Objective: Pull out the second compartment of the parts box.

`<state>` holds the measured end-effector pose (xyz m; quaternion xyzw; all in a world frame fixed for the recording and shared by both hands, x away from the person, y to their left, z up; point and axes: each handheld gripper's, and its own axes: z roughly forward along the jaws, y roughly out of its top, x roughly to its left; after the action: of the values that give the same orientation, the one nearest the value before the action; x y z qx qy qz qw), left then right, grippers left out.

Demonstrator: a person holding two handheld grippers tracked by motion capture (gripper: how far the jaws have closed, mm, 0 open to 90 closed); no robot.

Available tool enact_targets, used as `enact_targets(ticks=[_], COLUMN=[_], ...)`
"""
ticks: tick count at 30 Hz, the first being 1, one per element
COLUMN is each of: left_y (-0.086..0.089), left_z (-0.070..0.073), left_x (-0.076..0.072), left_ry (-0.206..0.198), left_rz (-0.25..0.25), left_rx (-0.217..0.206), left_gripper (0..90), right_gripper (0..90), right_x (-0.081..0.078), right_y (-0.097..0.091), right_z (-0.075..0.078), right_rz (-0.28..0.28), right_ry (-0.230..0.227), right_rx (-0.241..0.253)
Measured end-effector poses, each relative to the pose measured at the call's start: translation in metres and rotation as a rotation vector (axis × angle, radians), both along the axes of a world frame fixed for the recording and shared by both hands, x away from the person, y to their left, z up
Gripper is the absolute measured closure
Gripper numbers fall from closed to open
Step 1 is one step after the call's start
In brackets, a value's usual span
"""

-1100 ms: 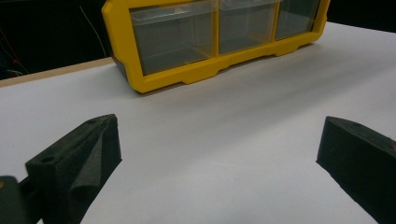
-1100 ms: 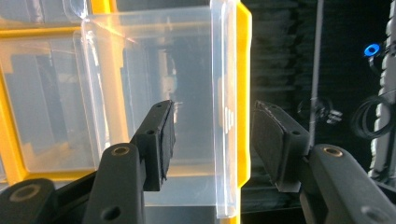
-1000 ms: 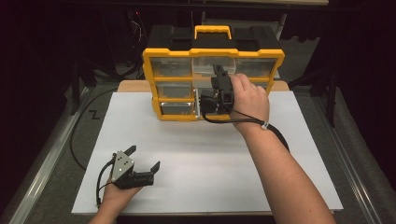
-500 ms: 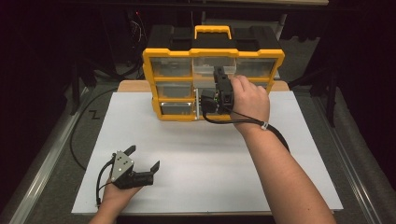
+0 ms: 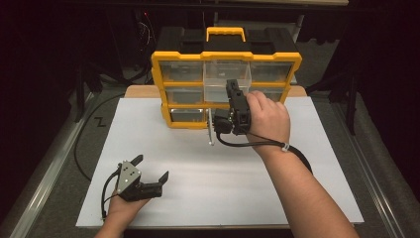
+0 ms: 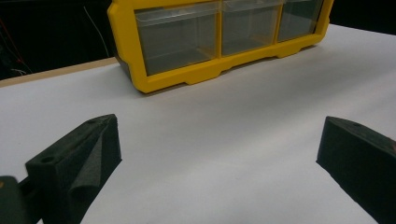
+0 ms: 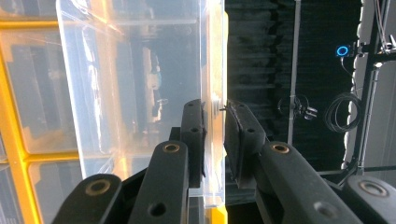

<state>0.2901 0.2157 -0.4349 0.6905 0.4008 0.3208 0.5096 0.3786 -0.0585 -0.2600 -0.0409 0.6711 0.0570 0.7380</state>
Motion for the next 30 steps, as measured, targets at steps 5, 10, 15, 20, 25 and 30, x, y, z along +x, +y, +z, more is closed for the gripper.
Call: enact_targets(ticks=[5,10,15,20,25,30], left_y=[-0.0004,-0.0007,-0.0006,-0.0006,-0.0005,0.0008], left_z=[-0.0003,-0.0006,-0.0007,-0.0007,-0.0009,-0.0007], left_x=[0.0003,0.0007,0.0011,0.001,0.0011,0.0011], left_ry=[0.001,0.001,0.002,0.002,0.002,0.002], left_rz=[-0.001,-0.003,-0.004,-0.005,-0.005,-0.005], left_rx=[0.001,0.002,0.003,0.003,0.005,0.006], left_gripper=[0.5,0.5,0.5,0.5,0.5,0.5], right_gripper=[79.4,79.2,79.1,79.0,76.9,64.4], right_x=[-0.007,-0.0087,-0.0072,-0.0054,-0.0056,-0.0092], right_y=[-0.0008,-0.0019,-0.0012,-0.0004,-0.0002,-0.0015], right_z=[-0.0032,-0.0058,-0.0057,-0.0054,-0.0056,-0.009], right_rz=[0.011,0.013,0.018,0.011,0.011,0.017], right_ry=[-0.005,-0.009,-0.014,-0.01,-0.006,0.013], right_rx=[0.0,0.006,0.007,0.011,0.012,0.016])
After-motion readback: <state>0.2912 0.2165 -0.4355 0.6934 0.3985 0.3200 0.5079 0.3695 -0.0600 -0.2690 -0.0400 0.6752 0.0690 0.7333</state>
